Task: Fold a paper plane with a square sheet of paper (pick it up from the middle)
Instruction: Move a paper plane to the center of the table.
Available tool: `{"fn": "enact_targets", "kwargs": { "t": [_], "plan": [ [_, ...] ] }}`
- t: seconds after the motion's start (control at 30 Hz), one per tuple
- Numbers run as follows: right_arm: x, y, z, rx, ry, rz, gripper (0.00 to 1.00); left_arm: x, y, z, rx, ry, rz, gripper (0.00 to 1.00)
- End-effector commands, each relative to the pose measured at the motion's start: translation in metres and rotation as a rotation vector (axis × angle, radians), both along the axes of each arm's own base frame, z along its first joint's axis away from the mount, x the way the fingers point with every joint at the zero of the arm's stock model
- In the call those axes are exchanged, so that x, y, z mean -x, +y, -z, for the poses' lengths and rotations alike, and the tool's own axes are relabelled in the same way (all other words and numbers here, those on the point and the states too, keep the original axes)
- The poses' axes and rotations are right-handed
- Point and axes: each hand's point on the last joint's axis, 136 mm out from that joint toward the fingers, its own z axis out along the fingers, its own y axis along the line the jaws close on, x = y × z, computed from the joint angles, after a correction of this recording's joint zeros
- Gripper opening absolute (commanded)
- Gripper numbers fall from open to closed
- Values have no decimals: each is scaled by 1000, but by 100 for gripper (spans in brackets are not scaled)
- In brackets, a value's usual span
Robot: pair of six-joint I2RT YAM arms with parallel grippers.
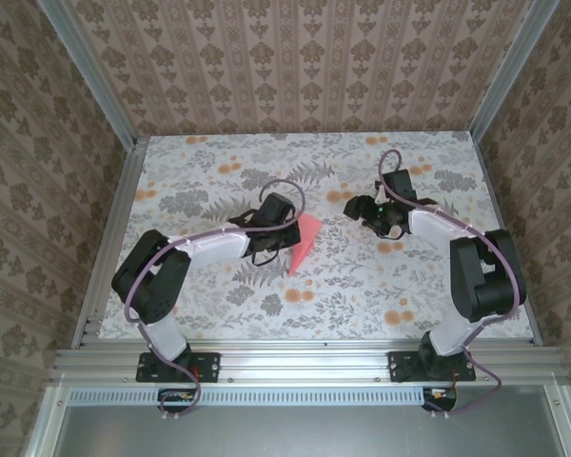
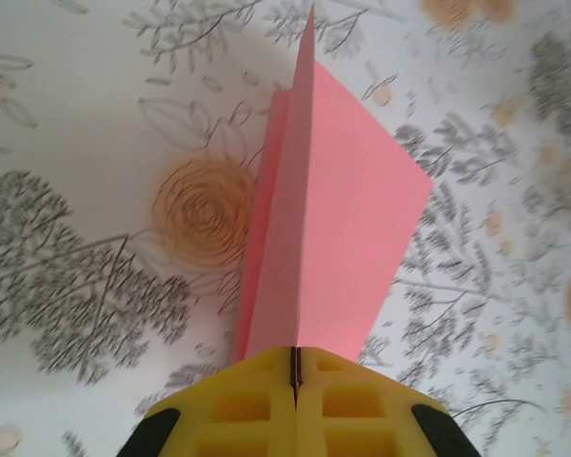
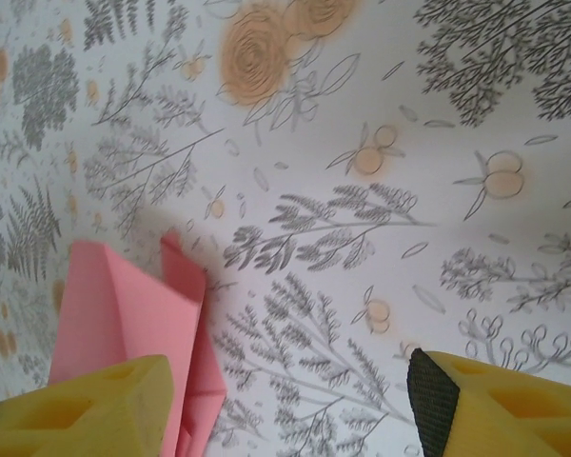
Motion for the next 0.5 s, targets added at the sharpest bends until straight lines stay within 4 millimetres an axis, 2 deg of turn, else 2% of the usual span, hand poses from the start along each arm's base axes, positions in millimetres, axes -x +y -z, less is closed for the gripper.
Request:
{"fn": "enact_targets", "kwargs": {
  "t": [0.0,0.17,0.3,0.47],
  "plan": [
    [15,2,-8,49,-14,-32,69,-12,-28,-38,234,-70,22,0],
    [27,24,-13,67,-29,-102,68,-18,-26,-29,314,-50,-15,0],
    [37,49,-9,72,-30,-178,65,-18,-3,-2,262,-12,-96,0],
    [45,77,0,97,-15,-265,56,-11,7,20,247,21,-119,0]
  ]
}}
